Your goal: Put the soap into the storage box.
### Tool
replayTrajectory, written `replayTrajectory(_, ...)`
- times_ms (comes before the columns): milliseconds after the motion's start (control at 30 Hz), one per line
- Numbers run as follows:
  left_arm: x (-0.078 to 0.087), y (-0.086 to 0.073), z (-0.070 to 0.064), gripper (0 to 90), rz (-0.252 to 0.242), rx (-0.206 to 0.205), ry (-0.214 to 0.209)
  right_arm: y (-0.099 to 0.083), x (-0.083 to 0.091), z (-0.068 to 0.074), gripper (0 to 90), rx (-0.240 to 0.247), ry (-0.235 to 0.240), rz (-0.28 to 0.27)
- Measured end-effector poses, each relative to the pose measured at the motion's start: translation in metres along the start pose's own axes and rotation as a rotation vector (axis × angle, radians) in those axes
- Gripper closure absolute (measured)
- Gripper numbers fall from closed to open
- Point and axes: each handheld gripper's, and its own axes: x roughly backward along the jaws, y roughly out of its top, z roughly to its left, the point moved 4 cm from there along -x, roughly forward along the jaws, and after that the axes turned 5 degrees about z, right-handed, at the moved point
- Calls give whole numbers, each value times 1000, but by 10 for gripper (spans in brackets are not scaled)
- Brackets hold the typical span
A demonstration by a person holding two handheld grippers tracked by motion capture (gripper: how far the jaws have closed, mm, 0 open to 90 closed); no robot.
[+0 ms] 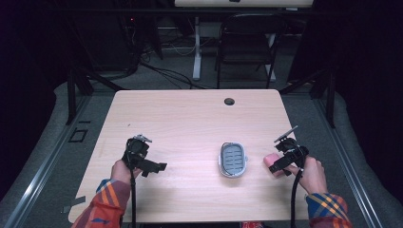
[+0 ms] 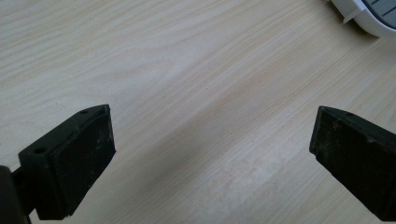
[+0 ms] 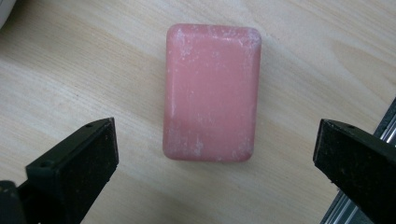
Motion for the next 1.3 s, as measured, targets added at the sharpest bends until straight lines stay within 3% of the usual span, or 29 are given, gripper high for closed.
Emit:
replayTrajectory(100,0,0,0,1,0,0,0,4,-2,0,0,3,0,18)
replayTrajectory(133,0,0,0,1,0,0,0,5,-4,1,9,-9,-6,-2)
replayTrajectory(200,0,0,0,1,0,0,0,8,-4,-1,55,18,-16,52)
replayTrajectory(300,0,0,0,1,-1,0,0,11,-10,0,106,-17,-6,40)
replayTrajectory(533,-1,0,0,1,2,0,0,15,-17,-2,141,-13,4,72)
replayTrajectory(633,-1,0,0,1,2,-1,-1,17,-18,-2,152,-13,-14,90)
replayTrajectory(733,-1,0,-1,1,1,0,-3,19,-22,-1,177,-25,-13,83)
replayTrajectory(1000,-1,0,-2,1,1,5,-6,22,-25,-2,220,2,-20,147)
replayTrajectory(1067,-1,0,-1,1,1,6,-7,23,-28,1,238,-24,-13,106)
replayTrajectory(1300,-1,0,-2,1,3,4,-6,24,-30,2,303,-16,-6,128)
